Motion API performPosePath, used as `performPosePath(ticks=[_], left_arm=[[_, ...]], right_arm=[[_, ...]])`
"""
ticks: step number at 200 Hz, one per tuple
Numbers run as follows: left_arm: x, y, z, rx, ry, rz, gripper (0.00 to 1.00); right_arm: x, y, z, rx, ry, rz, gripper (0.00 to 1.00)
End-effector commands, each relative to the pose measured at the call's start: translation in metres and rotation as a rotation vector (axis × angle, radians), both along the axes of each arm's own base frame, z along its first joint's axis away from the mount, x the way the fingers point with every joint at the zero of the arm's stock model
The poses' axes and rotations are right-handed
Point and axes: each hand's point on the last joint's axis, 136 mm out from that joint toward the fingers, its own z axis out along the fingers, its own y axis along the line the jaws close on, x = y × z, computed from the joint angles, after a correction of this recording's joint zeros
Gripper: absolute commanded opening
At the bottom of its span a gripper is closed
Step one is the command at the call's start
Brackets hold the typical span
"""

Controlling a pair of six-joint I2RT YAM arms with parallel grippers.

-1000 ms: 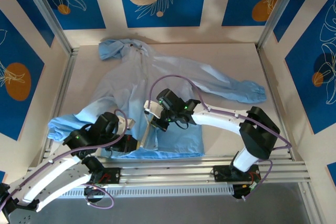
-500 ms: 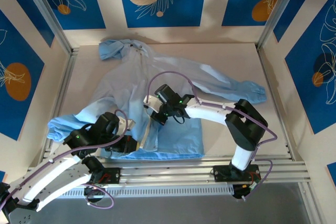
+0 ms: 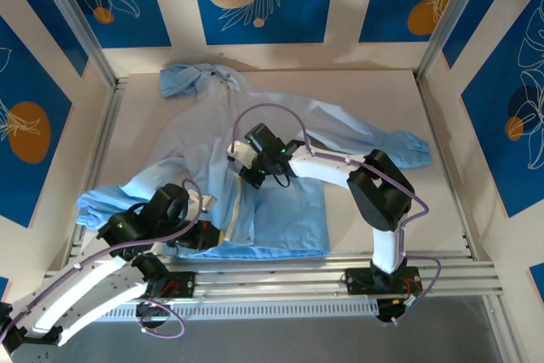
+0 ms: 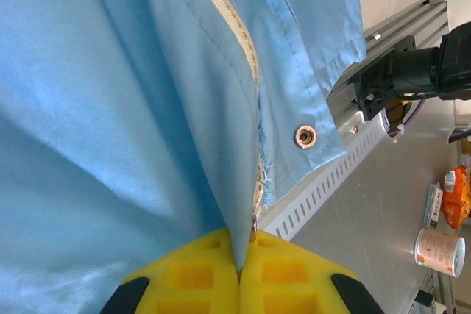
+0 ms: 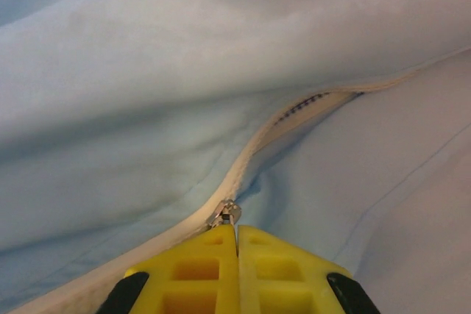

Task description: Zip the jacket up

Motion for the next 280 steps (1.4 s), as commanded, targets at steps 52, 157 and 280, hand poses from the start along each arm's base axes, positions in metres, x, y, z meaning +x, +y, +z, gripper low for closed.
performPosePath(ticks=[52,157,280], left_arm=[[-0.020,0.009,-0.001,-0.003,0.032,-0.031,0.00],[-0.023,0.012,-0.006,-0.008,0.038,-0.019,0.00],[-0.020,0.018,-0.015,0.045,0.043,0.000,0.00]], right_arm=[[0.060,-0.002,0.006,-0.026,-0.073,-0.081,0.00],[0.100,0.015,-0.003,-0.050,-0.087,-0.091,0.00],[0.143,0.018,-0.014,-0.052,-0.113,-0.136,0.00]])
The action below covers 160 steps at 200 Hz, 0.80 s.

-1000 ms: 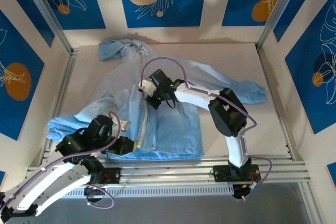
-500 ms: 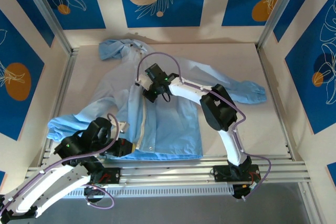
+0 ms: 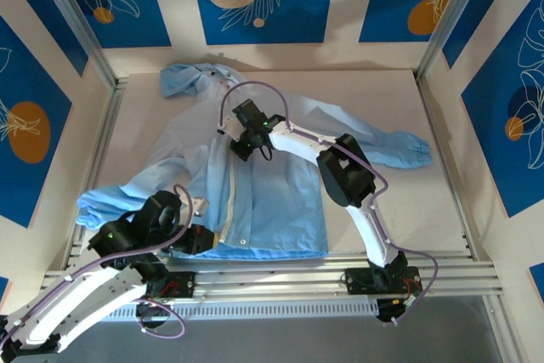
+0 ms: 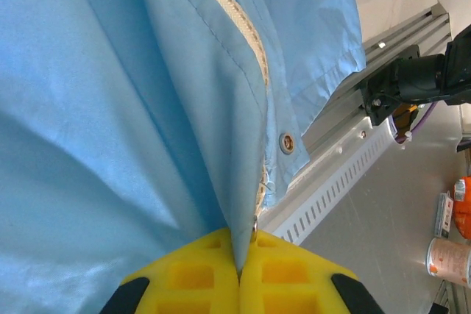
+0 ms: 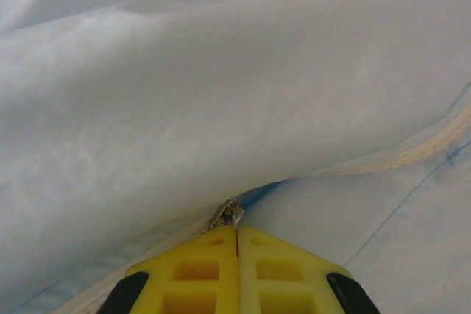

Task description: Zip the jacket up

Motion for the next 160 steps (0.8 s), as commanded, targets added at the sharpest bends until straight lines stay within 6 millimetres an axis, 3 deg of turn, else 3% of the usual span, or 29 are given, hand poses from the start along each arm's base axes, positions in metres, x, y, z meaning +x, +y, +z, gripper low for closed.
performPosePath(ticks=[1,160], left_arm=[[-0.016,0.005,-0.011,0.037,0.078,-0.034,0.00],[-0.013,0.019,-0.022,0.123,0.132,0.067,0.00]], right_arm=[[0.038,-0.012,0.004,-0.010,-0.071,-0.058,0.00],[0.130,-0.015,0.025,0.082,-0.179,-0.126,0.00]])
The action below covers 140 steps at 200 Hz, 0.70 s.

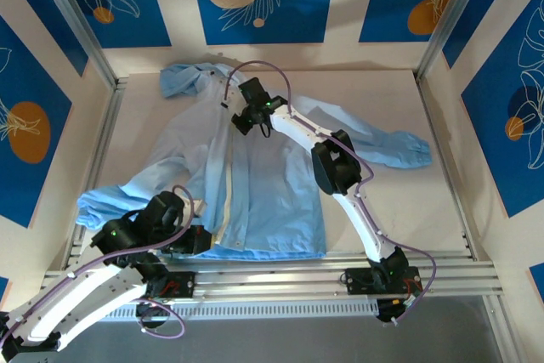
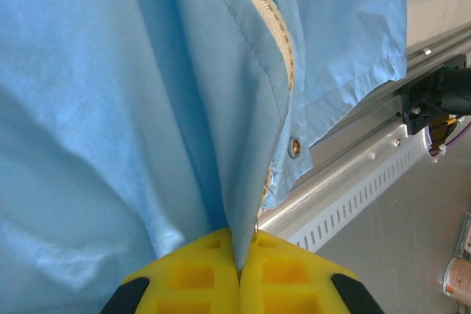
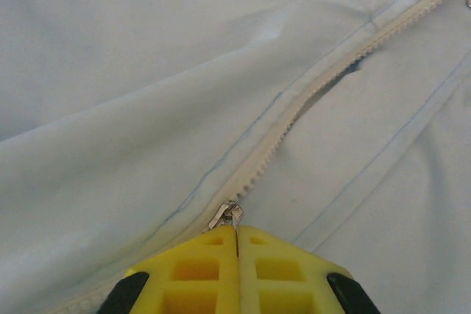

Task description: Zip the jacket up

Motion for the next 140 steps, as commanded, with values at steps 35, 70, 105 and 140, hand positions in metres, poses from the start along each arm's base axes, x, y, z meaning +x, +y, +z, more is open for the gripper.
performPosePath(ticks=[35,70,105,140], left_arm=[[-0.015,0.007,-0.006,0.035,0.079,0.001,0.00],[-0.017,0.006,-0.005,0.030,0.095,-0.002,0.00],[-0.017,0.000,-0.005,-0.002,0.106,-0.004,0.00],[-0.015,-0.005,-0.004,-0.011,0.116,-0.010,0.00]], right_arm=[[0.040,-0.016,0.019,0.035,-0.084,-0.068,0.00],[0.050,-0.019,0.025,0.042,-0.119,-0.083,0.00],[0.065,-0.030,0.031,0.048,-0.151,-0.115,0.00],[0.083,-0.047,0.041,0.063,-0.177,-0.153,0.00]])
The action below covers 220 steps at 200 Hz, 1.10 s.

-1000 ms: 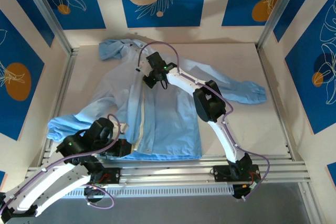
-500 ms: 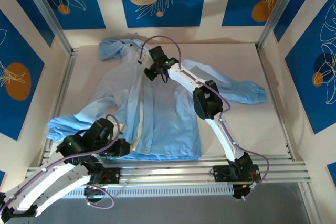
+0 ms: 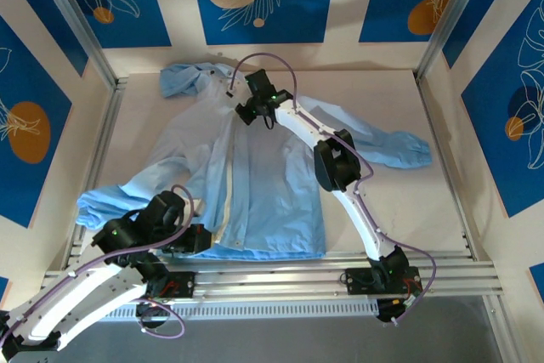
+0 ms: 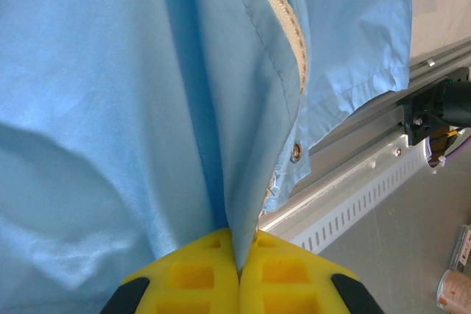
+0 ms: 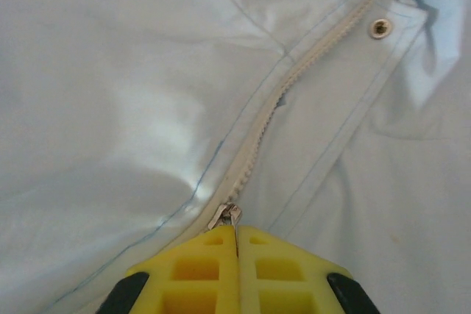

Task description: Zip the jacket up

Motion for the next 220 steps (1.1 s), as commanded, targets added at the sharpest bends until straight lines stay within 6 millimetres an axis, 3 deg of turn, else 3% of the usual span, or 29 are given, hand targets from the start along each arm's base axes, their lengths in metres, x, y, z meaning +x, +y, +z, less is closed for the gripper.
performPosePath(ticks=[1,74,138,220], left_arm=[[-0.017,-0.005,-0.002,-0.018,0.091,-0.047,0.00],[-0.009,-0.026,0.017,-0.067,0.071,-0.111,0.00],[-0.001,-0.040,0.014,-0.021,0.086,-0.157,0.00],[-0.010,-0.029,0.003,0.088,0.152,-0.190,0.00]], right_arm=[[0.046,-0.033,0.026,0.021,-0.118,-0.107,0.00],[0.073,-0.065,0.031,0.023,-0.171,-0.155,0.00],[0.098,-0.108,0.045,0.048,-0.192,-0.221,0.00],[0.119,-0.146,0.058,0.120,-0.198,-0.280,0.00]])
